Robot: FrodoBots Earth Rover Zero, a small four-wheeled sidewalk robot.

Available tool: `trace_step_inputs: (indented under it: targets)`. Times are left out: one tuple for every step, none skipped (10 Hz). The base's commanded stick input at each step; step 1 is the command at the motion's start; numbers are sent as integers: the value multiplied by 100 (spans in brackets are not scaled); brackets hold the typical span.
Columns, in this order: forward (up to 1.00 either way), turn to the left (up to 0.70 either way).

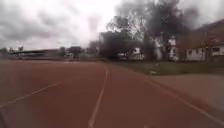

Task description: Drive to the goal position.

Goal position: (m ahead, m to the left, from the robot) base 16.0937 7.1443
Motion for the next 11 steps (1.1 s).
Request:
trace_step_inputs:
  targets:
    - [70,0]
    - [70,0]
    - [70,0]
    - [70,4]
    - [70,21]
    - [70,35]
    - [70,35]
    - [70,35]
    - [70,35]
    - [70,35]
    - [70,35]
